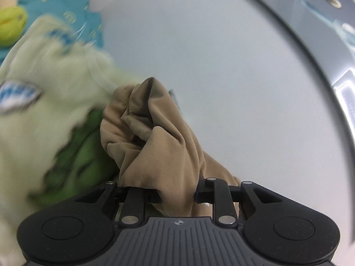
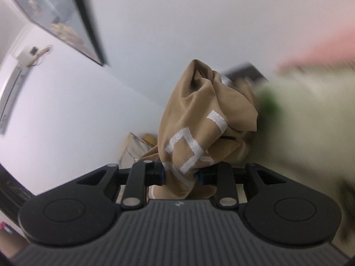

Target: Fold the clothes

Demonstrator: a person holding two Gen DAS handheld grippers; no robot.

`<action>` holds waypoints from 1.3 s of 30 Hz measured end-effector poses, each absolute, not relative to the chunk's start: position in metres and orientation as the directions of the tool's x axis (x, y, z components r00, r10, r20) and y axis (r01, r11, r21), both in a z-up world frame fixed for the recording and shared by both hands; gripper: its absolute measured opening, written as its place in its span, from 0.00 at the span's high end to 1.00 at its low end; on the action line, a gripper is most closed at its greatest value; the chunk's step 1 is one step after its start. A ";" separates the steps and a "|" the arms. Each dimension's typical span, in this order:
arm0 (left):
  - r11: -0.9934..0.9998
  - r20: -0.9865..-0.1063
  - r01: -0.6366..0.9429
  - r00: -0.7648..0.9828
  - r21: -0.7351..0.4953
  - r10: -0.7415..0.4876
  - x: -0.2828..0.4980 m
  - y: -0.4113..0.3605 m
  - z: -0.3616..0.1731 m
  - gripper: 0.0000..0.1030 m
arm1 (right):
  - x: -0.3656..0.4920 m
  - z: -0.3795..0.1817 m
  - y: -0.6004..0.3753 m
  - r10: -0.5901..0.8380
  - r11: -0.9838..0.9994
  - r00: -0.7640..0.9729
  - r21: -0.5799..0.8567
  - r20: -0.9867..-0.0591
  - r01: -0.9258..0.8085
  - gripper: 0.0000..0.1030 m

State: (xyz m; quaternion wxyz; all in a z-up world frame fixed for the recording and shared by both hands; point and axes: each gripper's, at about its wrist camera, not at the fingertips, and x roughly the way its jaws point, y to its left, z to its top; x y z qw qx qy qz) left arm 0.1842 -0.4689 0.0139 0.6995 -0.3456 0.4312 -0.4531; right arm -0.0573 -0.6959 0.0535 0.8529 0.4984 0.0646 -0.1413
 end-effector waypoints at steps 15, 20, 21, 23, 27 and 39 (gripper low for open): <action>0.536 -0.478 0.467 0.248 -0.703 -0.843 0.142 -0.455 0.023 0.09 | -0.086 0.017 -0.673 -0.142 0.229 0.831 0.798 -0.539 0.557 0.44; 0.594 -0.541 0.587 0.291 -0.551 -0.789 0.103 -0.436 0.065 0.02 | -0.112 0.041 -0.649 -0.090 0.299 0.782 0.732 -0.617 0.612 0.44; 0.592 -0.533 0.603 0.303 -0.535 -0.790 0.091 -0.426 0.077 0.01 | -0.120 0.048 -0.642 -0.095 0.320 0.781 0.723 -0.618 0.612 0.44; 0.597 -0.513 0.634 0.344 -0.491 -0.787 0.067 -0.408 0.104 0.00 | -0.136 0.065 -0.625 -0.118 0.367 0.785 0.708 -0.608 0.604 0.44; 0.599 -0.437 0.714 0.437 -0.362 -0.786 0.017 -0.368 0.154 0.00 | -0.162 0.111 -0.584 -0.160 0.555 0.822 0.639 -0.547 0.533 0.42; 0.687 -0.243 0.715 0.650 -0.126 -0.720 -0.091 -0.264 0.185 0.00 | -0.217 0.166 -0.486 -0.343 0.865 0.898 0.281 -0.275 0.417 0.00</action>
